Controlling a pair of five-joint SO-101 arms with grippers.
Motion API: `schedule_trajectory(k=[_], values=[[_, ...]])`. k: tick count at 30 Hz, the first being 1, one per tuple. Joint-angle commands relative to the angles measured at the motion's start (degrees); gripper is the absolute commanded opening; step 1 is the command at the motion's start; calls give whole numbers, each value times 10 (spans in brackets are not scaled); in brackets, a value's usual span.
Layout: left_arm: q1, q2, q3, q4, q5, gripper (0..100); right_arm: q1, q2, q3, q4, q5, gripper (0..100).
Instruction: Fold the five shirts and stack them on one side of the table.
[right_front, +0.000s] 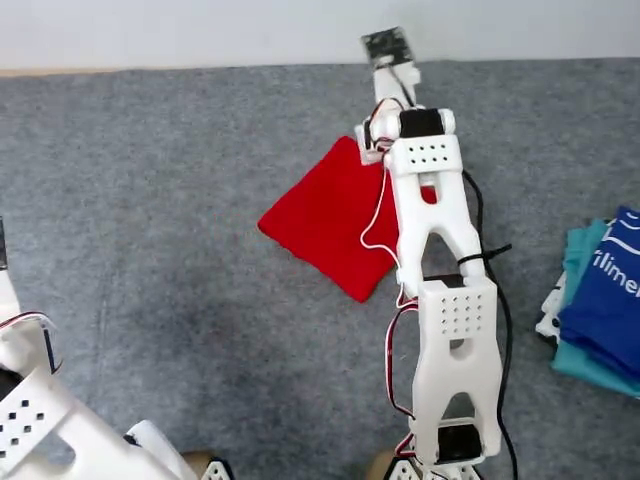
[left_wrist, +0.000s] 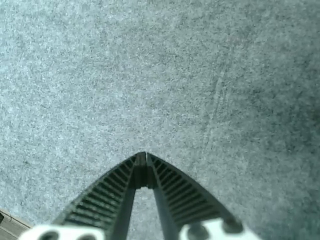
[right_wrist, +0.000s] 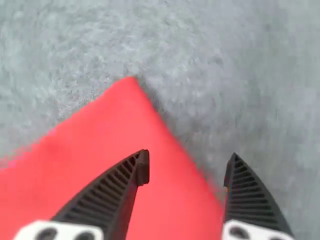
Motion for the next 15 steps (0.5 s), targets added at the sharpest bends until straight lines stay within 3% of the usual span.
schedule_trajectory(k=[1,4,12,15], values=[[1,-4,13,-20,-5,3,-20,-53,-43,33,-201,247],[1,-4,25,-28,-5,3,-27,-60,-46,79,-302,247],[1,-4,22,-28,-5,3,-54,-102,-46,263,-382,249],[1,-4,25,-28,-5,3,-58,-116,-46,297,-400,292]])
